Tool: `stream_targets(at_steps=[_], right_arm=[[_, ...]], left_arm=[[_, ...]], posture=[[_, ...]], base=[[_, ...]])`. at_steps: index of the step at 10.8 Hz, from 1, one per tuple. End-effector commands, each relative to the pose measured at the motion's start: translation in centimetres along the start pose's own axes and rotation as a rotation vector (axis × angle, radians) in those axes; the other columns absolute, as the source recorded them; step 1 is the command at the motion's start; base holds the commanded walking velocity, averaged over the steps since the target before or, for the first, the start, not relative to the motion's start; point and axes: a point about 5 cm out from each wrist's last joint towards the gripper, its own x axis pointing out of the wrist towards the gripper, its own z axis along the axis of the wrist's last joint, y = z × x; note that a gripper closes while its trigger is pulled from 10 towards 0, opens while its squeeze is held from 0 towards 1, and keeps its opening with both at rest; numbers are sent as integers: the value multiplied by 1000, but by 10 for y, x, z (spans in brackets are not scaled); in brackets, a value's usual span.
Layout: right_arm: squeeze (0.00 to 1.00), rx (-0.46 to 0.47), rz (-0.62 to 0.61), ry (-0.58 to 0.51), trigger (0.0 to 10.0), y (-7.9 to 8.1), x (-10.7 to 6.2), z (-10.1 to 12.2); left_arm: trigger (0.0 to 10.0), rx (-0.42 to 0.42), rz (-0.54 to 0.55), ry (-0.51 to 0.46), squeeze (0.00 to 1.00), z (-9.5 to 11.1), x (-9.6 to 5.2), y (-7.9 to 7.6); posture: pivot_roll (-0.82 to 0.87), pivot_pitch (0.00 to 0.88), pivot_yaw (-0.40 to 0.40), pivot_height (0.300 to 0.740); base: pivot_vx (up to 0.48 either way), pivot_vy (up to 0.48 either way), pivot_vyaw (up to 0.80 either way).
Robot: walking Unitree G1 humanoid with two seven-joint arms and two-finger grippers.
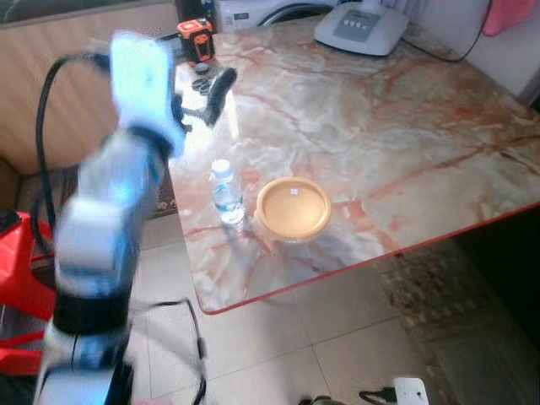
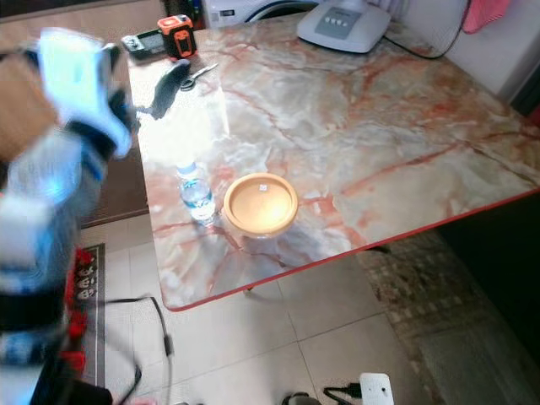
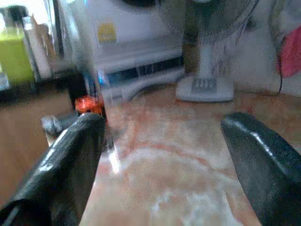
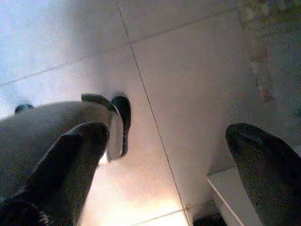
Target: Restocking fridge
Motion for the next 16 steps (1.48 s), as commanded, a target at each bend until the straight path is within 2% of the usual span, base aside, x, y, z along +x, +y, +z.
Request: stream_targets(at_steps=[1,2,3,5,7,8,9,11,13,14,15,16], right_arm=[[0,-2,4,40,10000,3,-2,-11],[0,-10,11,50,10000,5,-2,-13],[0,-15,17,57,10000,8,-3,-16],[0,-19,22,64,10000,8,-5,-23],[0,-10,25,60,10000,7,-6,-25],[0,-9,25,60,10000,6,-6,-25],[0,-8,26,57,10000,6,-6,-24],[0,-4,30,45,10000,10,-5,-21],[0,6,24,39,10000,10,-4,-20],[0,8,24,37,10000,11,-4,-19],[0,5,22,38,10000,11,-4,-20],[0,3,21,41,10000,10,-5,-20]], left_arm=[[10000,-45,15,81,0,-6,-1,3],[10000,-122,-12,253,0,-18,-2,2],[10000,-149,-105,367,0,-19,-2,-2],[10000,-30,-239,492,0,-17,-2,2],[10000,83,-333,549,0,-11,1,7],[10000,110,-366,575,0,-12,1,8],[10000,134,-448,581,0,-15,5,7],[10000,118,-488,596,0,-24,10,3],[10000,61,-442,493,0,-21,15,-3],[10000,62,-341,347,0,-10,17,2],[10000,25,-202,172,0,6,16,17],[10000,44,-132,103,0,8,11,23]], posture=[[-85,157,10,740],[-80,152,10,740],[-64,146,15,740],[-58,135,27,740],[-57,134,35,740],[-56,135,38,740],[-58,140,41,740],[-75,144,44,740],[-92,153,42,740],[-102,162,36,740],[-101,167,35,740],[-99,167,35,740]], base=[[0,0,0],[0,0,0],[0,0,0],[0,0,0],[0,0,0],[0,0,0],[0,0,0],[0,0,0],[0,0,0],[0,0,0],[0,0,0],[0,0,0]])
